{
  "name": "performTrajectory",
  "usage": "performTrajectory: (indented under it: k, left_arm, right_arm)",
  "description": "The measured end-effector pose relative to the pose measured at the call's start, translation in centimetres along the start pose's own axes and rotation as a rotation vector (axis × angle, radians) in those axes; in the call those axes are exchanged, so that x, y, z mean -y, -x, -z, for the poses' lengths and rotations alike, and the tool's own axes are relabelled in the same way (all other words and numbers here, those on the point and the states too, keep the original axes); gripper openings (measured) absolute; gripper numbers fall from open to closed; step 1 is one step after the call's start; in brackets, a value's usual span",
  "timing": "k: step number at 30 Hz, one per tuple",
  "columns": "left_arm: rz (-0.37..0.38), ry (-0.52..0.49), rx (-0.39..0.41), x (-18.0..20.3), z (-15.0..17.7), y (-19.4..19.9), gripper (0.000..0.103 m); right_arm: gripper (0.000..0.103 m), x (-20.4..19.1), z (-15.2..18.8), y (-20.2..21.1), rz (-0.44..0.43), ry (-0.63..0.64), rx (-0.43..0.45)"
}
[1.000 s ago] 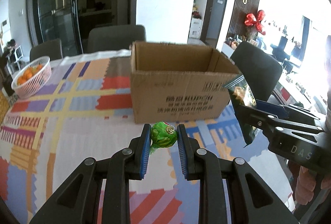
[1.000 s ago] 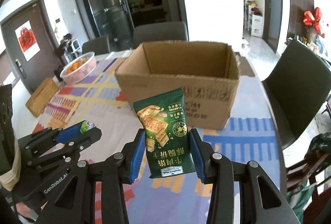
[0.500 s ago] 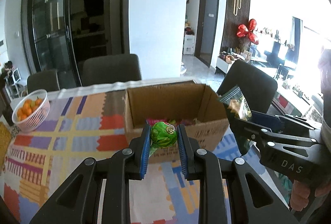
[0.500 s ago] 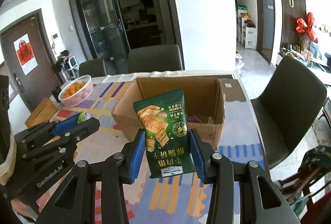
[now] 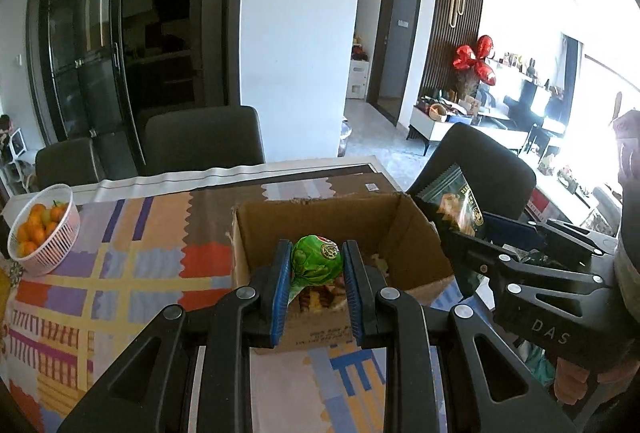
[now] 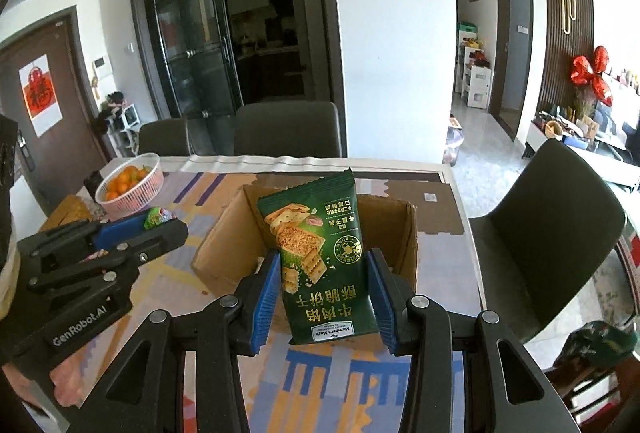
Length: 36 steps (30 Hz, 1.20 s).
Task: Organize snacks
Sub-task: 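Carry the lollipop and cracker pack over the cardboard box with both tools, then open both tools to drop the lollipop and cracker pack into the box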
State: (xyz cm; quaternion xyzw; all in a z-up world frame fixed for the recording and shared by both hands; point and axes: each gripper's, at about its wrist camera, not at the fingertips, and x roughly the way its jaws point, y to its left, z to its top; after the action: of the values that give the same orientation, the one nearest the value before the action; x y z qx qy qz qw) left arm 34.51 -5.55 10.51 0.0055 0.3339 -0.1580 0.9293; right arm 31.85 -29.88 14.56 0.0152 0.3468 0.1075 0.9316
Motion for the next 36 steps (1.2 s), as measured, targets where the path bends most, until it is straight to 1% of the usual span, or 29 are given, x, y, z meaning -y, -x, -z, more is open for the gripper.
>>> performTrajectory:
  k: [3, 8, 12, 16, 19, 21, 22, 23, 24, 25, 26, 27, 29, 31, 32, 36]
  left_arm:
    - [0.011, 0.005, -0.023, -0.3, -0.9, -1.1, 0.026]
    - [0.006, 0.007, -0.059, -1.0, -1.9, -3.6, 0.026]
    - [0.021, 0.024, -0.105, -1.3, -2.5, -5.9, 0.026]
    - [0.016, 0.037, -0.143, -1.5, -2.5, -8.1, 0.026]
    - [0.013, 0.035, -0.173, -1.3, -2.3, -9.2, 0.026]
    - [0.019, 0.028, -0.209, -1.1, -2.1, -10.2, 0.026]
    - [0.014, 0.026, -0.220, -1.1, -2.0, -10.4, 0.027]
    - [0.007, 0.019, -0.230, -1.1, -2.0, -10.8, 0.031]
    - [-0.001, 0.015, -0.233, -1.1, -1.8, -10.8, 0.037]
    - [-0.018, 0.010, -0.232, -1.1, -1.6, -10.7, 0.039]
    - [-0.027, 0.007, -0.230, -1.2, -1.6, -10.7, 0.041]
    - [-0.037, 0.005, -0.225, -1.3, -1.4, -10.5, 0.041]
    - [-0.047, 0.001, -0.220, -1.4, -1.2, -9.9, 0.041]
    - [-0.063, -0.007, -0.203, -1.5, -1.1, -9.1, 0.044]
    - [-0.077, -0.014, -0.188, -1.4, -1.0, -8.5, 0.046]
    - [-0.113, -0.041, -0.127, -1.0, -0.4, -5.9, 0.051]
  right_arm:
    - [0.044, 0.3, -0.9, -1.0, 0.004, 0.000, -0.020]
    - [0.044, 0.6, -1.9, -3.0, 0.011, 0.001, -0.059]
    - [0.044, 0.8, -2.5, -4.8, 0.018, 0.003, -0.096]
    - [0.044, 1.4, -2.7, -6.5, 0.010, -0.017, -0.130]
    - [0.044, 1.8, -2.4, -7.7, 0.020, -0.018, -0.151]
    - [0.044, 2.0, -2.3, -8.2, 0.025, -0.021, -0.165]
    - [0.044, 2.2, -2.2, -8.5, 0.028, -0.024, -0.174]
    - [0.044, 2.3, -2.1, -8.8, 0.031, -0.026, -0.182]
    - [0.044, 2.5, -2.0, -9.1, 0.036, -0.028, -0.188]
    - [0.044, 2.7, -1.9, -9.3, 0.042, -0.031, -0.192]
    - [0.045, 2.8, -1.7, -9.4, 0.050, -0.033, -0.196]
    - [0.050, 2.9, -1.7, -9.5, 0.056, -0.032, -0.204]
    - [0.055, 3.1, -1.5, -9.5, 0.071, -0.034, -0.214]
    - [0.055, 3.3, -1.3, -9.1, 0.082, -0.037, -0.208]
    - [0.057, 3.3, -1.2, -8.9, 0.083, -0.040, -0.206]
    - [0.068, 3.1, -0.5, -7.1, 0.093, -0.049, -0.174]
